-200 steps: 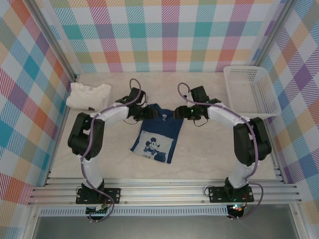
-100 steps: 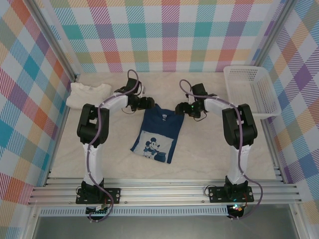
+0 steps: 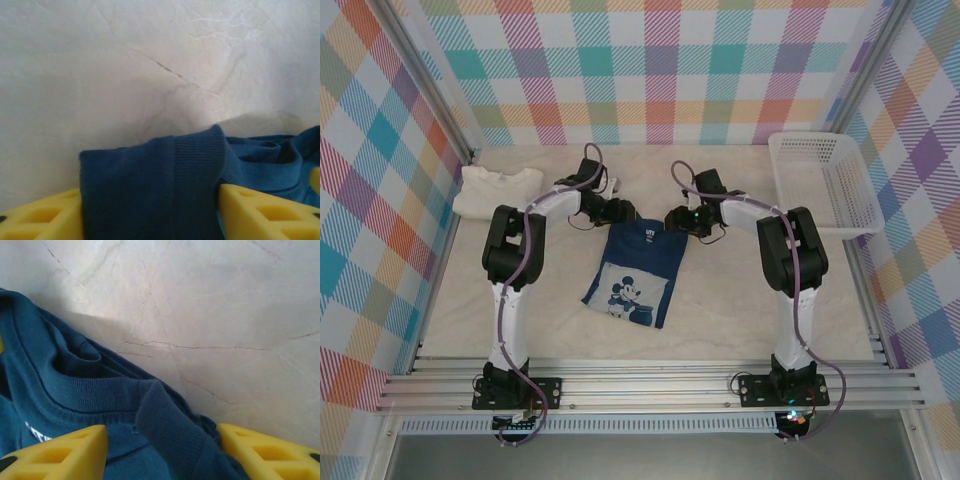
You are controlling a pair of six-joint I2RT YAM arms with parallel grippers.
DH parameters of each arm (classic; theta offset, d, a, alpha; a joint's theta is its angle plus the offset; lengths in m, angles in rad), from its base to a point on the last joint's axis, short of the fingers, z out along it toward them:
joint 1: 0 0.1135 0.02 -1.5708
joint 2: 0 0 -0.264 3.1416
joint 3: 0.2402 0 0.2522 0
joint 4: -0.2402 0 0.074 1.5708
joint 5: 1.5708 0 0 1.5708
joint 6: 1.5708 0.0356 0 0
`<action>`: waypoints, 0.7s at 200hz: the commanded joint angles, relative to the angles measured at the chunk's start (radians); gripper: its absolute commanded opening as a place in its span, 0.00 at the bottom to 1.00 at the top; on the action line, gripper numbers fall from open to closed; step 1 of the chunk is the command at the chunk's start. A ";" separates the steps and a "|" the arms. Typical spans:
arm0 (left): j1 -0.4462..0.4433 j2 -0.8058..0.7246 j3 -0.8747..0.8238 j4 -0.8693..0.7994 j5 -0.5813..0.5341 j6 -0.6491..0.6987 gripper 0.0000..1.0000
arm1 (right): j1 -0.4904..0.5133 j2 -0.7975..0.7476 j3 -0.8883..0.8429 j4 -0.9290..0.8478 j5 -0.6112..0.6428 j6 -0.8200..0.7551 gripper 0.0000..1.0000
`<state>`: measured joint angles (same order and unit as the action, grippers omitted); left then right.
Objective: Fold the inside-out t-shirt
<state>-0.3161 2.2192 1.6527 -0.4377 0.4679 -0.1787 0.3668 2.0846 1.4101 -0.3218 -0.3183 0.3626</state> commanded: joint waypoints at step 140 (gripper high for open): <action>0.038 0.018 0.017 0.112 0.116 -0.066 0.00 | 0.028 0.053 0.164 0.061 -0.085 0.011 0.10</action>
<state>-0.3000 2.2528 1.6520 -0.3969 0.5537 -0.1982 0.3973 2.1223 1.4948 -0.2848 -0.3603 0.3996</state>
